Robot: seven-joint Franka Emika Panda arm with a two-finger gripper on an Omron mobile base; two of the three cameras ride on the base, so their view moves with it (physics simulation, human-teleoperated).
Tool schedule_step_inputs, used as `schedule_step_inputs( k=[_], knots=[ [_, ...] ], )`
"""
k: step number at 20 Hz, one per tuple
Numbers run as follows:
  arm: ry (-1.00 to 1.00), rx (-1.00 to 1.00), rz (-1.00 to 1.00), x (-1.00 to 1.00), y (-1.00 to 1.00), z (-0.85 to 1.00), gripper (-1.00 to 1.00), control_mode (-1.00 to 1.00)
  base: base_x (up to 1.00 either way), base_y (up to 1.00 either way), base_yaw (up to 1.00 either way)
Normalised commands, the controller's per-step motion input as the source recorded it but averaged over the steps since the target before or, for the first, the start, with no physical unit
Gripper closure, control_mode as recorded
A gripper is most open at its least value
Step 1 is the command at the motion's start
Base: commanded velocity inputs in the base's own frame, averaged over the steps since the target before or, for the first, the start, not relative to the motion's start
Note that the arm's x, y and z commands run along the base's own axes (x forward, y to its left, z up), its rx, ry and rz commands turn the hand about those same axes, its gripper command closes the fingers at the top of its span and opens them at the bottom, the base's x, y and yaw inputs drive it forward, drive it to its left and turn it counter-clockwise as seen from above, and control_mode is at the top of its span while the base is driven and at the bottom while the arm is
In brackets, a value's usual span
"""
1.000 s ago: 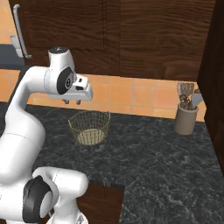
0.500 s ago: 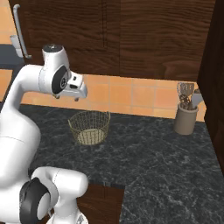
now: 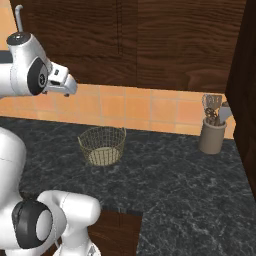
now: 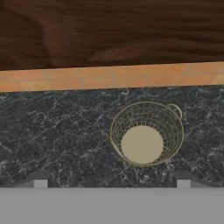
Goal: Open the cabinet, pick up the bread from the cabinet and place it in the basket. Then move the basket to the dining counter.
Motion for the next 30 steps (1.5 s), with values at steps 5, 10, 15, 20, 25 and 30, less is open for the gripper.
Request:
schedule_step_inputs(
  k=[5,10,15,20,25,30],
  knots=[
    [-0.11,-0.08,0.0,0.02,0.83,0.81,-1.0,-1.0,0.0,0.0,0.0],
    [0.0,-0.24,-0.04,0.23,0.61,0.48,-1.0,-1.0,0.0,0.0,0.0],
    [-0.11,-0.17,-0.05,0.31,0.45,0.15,-1.0,-1.0,0.0,0.0,0.0],
    [-0.31,-0.03,0.0,0.35,0.27,0.18,-1.0,-1.0,0.0,0.0,0.0],
    [-0.13,0.09,0.0,0.42,0.0,0.08,-1.0,-1.0,0.0,0.0,0.0],
    [0.0,0.0,0.0,0.43,0.0,0.09,-1.0,-1.0,0.0,0.0,0.0]
  ],
)
